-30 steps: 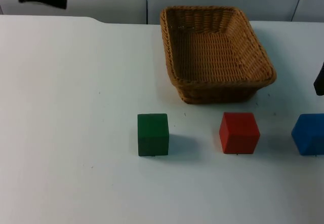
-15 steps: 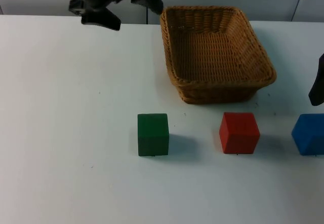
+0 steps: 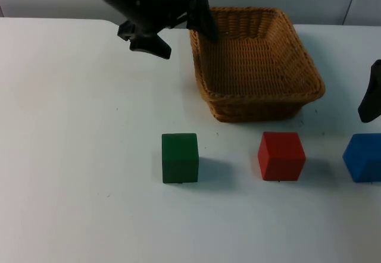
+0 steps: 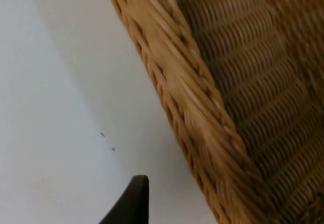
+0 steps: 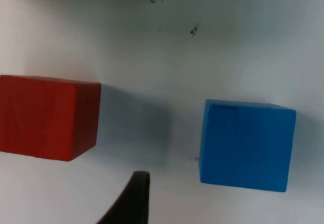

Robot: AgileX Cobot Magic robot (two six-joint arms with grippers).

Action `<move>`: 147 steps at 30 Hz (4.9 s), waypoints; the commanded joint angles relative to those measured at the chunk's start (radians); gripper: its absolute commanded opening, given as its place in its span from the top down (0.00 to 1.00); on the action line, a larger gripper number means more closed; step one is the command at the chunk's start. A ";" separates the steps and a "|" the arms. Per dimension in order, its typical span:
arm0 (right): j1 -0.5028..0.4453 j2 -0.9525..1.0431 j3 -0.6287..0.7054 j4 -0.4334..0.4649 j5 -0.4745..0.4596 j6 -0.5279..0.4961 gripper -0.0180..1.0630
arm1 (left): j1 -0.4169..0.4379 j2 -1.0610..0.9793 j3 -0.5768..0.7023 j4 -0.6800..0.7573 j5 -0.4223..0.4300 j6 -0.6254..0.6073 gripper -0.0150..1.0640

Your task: Pick up the basket with the left hand and place the blue cube into the basket with the right hand.

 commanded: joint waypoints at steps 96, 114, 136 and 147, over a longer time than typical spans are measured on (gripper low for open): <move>0.003 -0.001 -0.005 0.001 -0.059 -0.001 0.03 | -0.094 0.059 -0.034 -0.153 -0.366 -0.233 0.99; 0.003 -0.001 -0.005 -0.008 -0.067 -0.001 0.03 | -0.089 -0.125 0.038 0.177 -0.292 -0.662 0.99; 0.003 -0.001 -0.005 0.028 -0.044 -0.001 0.03 | -0.107 -0.682 0.942 0.095 -0.637 -0.514 0.99; 0.003 0.058 -0.005 0.022 -0.054 0.001 0.03 | -0.107 -0.798 1.031 0.112 -0.540 -0.481 0.99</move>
